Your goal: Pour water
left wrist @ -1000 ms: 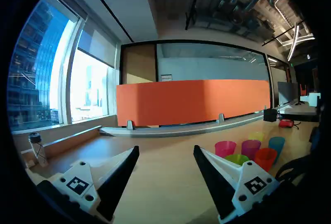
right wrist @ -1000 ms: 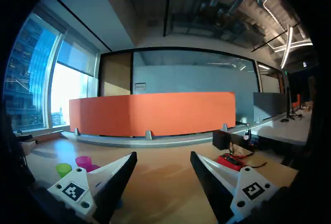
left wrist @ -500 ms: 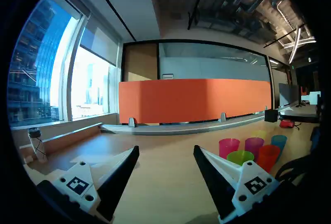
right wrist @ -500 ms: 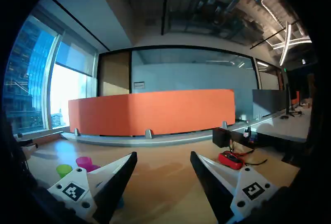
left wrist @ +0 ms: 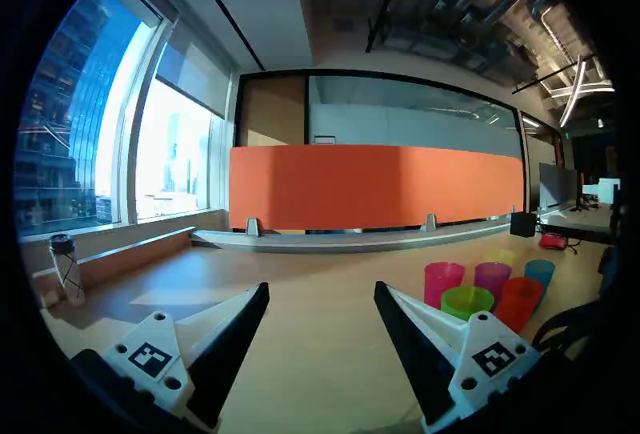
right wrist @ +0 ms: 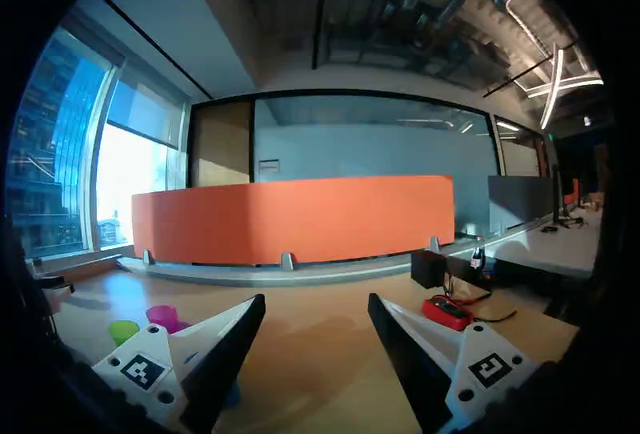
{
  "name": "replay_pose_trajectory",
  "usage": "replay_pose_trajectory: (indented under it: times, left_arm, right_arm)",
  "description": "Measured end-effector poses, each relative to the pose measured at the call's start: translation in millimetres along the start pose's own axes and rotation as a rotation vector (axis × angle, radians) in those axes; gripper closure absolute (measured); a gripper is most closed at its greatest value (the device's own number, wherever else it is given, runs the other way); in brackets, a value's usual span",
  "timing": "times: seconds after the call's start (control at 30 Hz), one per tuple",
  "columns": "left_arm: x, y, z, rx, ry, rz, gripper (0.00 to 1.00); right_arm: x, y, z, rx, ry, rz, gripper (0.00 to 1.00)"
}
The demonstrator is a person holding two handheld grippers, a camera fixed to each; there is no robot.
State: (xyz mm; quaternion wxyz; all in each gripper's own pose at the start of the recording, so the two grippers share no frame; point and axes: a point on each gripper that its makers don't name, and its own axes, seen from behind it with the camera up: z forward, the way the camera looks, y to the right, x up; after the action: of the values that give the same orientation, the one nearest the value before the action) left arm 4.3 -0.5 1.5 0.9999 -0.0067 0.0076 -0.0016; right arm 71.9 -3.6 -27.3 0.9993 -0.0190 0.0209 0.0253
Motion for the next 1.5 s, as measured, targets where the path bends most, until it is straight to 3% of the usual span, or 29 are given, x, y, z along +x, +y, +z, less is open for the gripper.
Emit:
replay_pose_trajectory:
  times: [0.67, 1.07, 1.5]
  left_arm:
    - [-2.5, 2.7, 1.4, -0.010, -0.015, 0.002, 0.03]
    - [-3.4, 2.5, 1.5, -0.010, -0.015, 0.002, 0.02]
    - [-3.1, 3.2, 0.8, -0.010, -0.015, 0.003, 0.02]
  right_arm:
    - [12.2, 2.3, 0.4, 0.006, 0.024, -0.021, 0.01]
    - [17.3, 12.7, 4.5, -0.003, 0.053, -0.080, 0.01]
    - [-3.8, 8.4, 13.4, 0.029, 0.053, -0.068, 0.01]
